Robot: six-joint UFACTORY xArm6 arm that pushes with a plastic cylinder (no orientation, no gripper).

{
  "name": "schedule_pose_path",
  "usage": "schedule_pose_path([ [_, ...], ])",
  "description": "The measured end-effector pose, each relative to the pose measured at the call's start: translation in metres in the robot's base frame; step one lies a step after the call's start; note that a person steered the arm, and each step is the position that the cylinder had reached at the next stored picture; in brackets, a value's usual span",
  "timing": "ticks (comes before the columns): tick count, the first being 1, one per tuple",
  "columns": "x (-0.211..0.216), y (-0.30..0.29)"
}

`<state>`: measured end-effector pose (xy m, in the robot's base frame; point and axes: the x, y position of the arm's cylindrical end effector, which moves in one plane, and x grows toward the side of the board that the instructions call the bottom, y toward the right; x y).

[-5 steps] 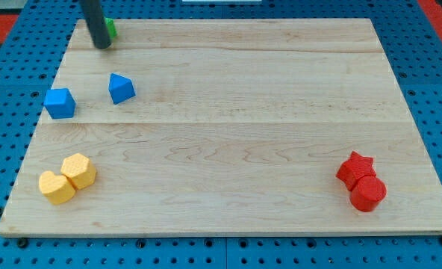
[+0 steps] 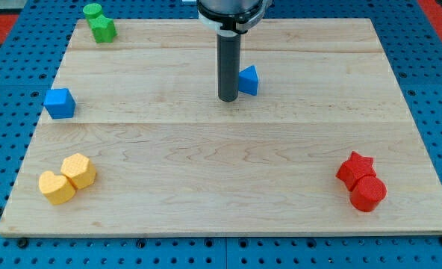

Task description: Slide blue triangle towards top right of the board

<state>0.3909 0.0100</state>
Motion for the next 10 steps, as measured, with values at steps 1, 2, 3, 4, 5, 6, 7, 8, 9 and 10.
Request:
schedule_pose_path([
  [1, -0.027, 0.038],
  [2, -0.068, 0.094],
  [3, -0.101, 0.139],
  [4, -0.068, 0.111],
  [5, -0.076, 0.082],
  [6, -0.113, 0.113],
  [7, -0.132, 0.149],
  [8, -0.134, 0.154],
  [9, -0.14, 0.083],
  [10, -0.161, 0.121],
])
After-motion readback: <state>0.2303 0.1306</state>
